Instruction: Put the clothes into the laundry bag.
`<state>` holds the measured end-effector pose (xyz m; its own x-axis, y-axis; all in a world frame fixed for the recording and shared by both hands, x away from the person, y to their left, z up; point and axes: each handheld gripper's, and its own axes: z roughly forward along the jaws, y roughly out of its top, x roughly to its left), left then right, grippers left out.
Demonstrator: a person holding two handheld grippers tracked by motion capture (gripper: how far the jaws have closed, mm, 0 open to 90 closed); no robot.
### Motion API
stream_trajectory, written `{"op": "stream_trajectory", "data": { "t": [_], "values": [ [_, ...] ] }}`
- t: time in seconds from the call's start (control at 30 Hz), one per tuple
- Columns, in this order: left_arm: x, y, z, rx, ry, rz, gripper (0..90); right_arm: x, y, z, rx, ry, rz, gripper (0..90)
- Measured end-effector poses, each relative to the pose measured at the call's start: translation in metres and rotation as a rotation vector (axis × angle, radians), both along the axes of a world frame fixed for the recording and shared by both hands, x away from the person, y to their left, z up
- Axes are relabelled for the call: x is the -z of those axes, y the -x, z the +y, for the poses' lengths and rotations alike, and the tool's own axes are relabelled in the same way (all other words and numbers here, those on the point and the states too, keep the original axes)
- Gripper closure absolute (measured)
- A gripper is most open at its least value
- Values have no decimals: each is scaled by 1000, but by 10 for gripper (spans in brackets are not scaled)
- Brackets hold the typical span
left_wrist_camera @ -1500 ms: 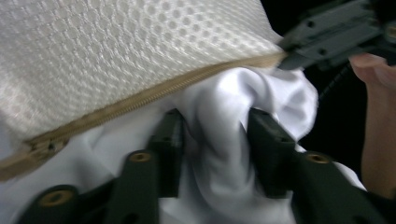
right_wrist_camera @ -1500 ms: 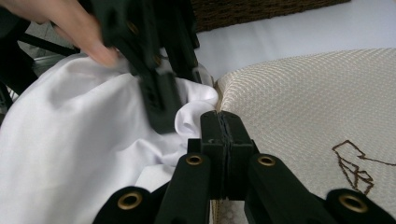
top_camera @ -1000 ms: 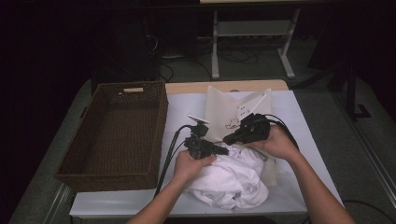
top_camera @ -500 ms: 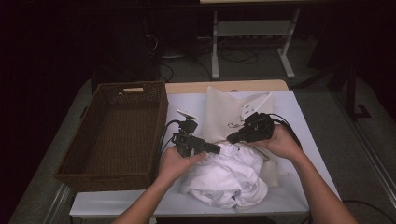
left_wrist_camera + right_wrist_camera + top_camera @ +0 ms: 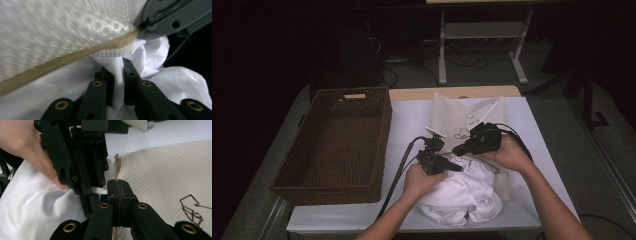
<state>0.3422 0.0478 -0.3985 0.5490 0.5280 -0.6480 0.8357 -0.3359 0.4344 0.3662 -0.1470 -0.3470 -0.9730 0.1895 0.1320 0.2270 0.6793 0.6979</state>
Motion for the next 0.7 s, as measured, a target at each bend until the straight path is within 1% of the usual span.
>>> {"op": "stream_trajectory", "data": {
  "t": [0.03,0.07,0.1,0.13,0.17,0.2,0.23,0.27,0.3,0.33,0.37,0.4,0.43,0.47,0.5,0.53,0.57,0.6,0.63,0.67,0.7],
  "values": [
    [-2,1,2,-8,39,14,842,-2,1,-1,-2,-7,-1,886],
    [-7,4,7,-30,125,27,853,-8,6,-4,-12,-38,-8,887],
    [-10,5,8,-36,132,9,855,-13,9,-5,-19,-56,-14,887],
    [-11,6,7,-49,122,-10,857,-17,11,-6,-21,-66,-23,887],
    [-11,6,7,-49,122,-10,857,-20,13,-7,-21,-68,-30,886],
    [-7,4,8,-102,123,-13,856,-21,14,-7,-17,-63,-34,886],
    [-4,3,7,-125,125,-7,855,-21,14,-6,-14,-49,-36,886],
    [-1,3,6,-127,114,0,850,-18,14,-6,-11,-36,-32,886],
    [-1,3,6,-127,114,0,833,-18,14,-6,-11,-36,-32,886],
    [-1,4,5,-114,96,1,801,-11,11,-7,-2,-20,-11,886],
    [-3,6,6,-107,86,-5,755,-7,10,-8,5,-15,-2,886],
    [-6,7,8,-97,80,0,707,-4,8,-10,11,-13,4,886],
    [-6,7,8,-97,80,0,664,-4,8,-10,11,-13,4,886],
    [-10,8,12,-85,72,-1,664,-1,7,-11,13,-13,10,886],
    [-20,12,25,-73,64,-18,613,1,6,-13,18,-10,6,886],
    [-25,13,32,-75,68,-16,593,0,6,-13,21,-9,7,886],
    [-30,14,41,-78,63,-30,577,0,5,-14,23,-9,7,886],
    [-35,15,48,-96,45,-52,550,0,5,-14,25,-8,7,886],
    [-38,15,56,-110,33,-65,534,1,4,-14,27,-7,7,886],
    [-40,15,62,-120,29,-64,516,1,3,-14,31,-5,7,886],
    [-40,15,62,-120,29,-64,492,1,3,-14,31,-5,7,886]
  ]
}}
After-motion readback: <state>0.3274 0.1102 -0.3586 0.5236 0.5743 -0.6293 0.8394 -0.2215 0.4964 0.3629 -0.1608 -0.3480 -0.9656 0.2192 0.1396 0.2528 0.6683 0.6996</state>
